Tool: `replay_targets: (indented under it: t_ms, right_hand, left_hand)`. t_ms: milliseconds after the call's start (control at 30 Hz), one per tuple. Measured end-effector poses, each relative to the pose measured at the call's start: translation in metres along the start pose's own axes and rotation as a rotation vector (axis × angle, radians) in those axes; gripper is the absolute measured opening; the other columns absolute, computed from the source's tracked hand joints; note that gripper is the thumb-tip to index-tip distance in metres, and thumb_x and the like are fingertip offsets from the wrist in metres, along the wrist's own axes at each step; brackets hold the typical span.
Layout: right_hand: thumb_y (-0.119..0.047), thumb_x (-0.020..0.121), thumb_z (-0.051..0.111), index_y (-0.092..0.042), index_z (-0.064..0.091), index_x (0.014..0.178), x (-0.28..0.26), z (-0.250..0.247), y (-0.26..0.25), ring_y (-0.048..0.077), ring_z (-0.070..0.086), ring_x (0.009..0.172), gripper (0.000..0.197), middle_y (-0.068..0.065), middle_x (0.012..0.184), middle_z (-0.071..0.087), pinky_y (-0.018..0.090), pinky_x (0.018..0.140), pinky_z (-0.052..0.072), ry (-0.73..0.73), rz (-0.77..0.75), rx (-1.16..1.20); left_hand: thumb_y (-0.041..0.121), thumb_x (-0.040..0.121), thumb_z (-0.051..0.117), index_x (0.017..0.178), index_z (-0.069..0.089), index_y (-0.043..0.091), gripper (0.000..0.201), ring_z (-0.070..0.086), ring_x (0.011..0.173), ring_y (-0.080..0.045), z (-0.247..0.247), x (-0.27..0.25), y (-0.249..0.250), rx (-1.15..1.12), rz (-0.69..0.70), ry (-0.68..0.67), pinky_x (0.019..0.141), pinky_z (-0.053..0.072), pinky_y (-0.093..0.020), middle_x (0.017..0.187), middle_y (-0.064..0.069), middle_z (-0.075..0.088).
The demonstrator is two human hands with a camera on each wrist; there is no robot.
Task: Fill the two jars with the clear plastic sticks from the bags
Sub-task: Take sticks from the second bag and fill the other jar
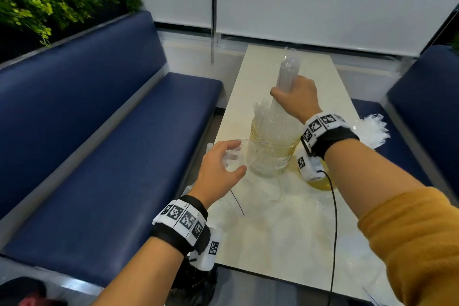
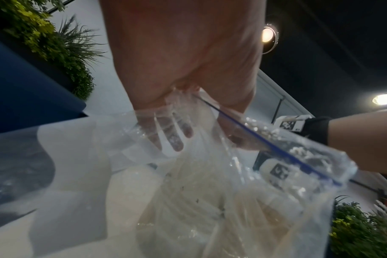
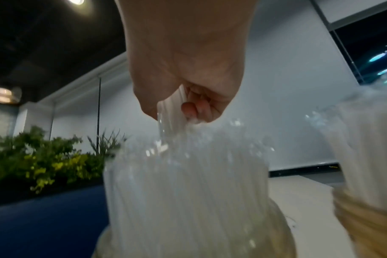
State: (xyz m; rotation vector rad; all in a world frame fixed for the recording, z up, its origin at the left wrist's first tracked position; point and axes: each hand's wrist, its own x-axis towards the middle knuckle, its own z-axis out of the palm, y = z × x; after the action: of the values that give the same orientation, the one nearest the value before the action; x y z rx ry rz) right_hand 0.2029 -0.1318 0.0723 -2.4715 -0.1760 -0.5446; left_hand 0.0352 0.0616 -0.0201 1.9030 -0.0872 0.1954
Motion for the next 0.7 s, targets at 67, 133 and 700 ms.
replay_targets:
  t_ms: [67,133,700]
  right_hand:
    - [-0.039,0.077,0.066,-0.005,0.061,0.069,-0.003,0.008,0.006,0.022,0.054,0.056,0.036,0.006,0.062,0.059,0.023,0.046,0.037,0.019,0.041,-0.001]
    - [-0.042,0.076,0.066,-0.005,0.064,0.073,-0.005,0.011,0.009,0.02,0.053,0.056,0.037,0.004,0.062,0.058,0.025,0.047,0.039,-0.003,0.083,-0.017]
    - [-0.041,0.057,0.094,-0.022,0.03,0.153,0.017,-0.02,0.008,0.021,0.032,0.142,0.117,0.0,0.156,0.033,0.029,0.114,0.031,0.172,-0.323,-0.026]
  left_hand:
    - [0.013,0.083,0.078,0.129,0.059,0.028,0.053,0.065,0.107,-0.004,-0.001,0.0,0.0,0.001,0.001,-0.002,0.097,0.054,-0.032,0.127,0.01,0.063]
    - [0.013,0.084,0.078,0.13,0.058,0.028,0.053,0.064,0.107,-0.003,-0.001,0.0,0.0,0.007,-0.005,-0.009,0.098,0.054,-0.032,0.127,0.01,0.063]
    - [0.016,0.085,0.078,0.129,0.059,0.029,0.049,0.065,0.105,-0.002,0.004,0.0,0.005,0.003,-0.008,-0.037,0.098,0.055,-0.03,0.123,0.014,0.062]
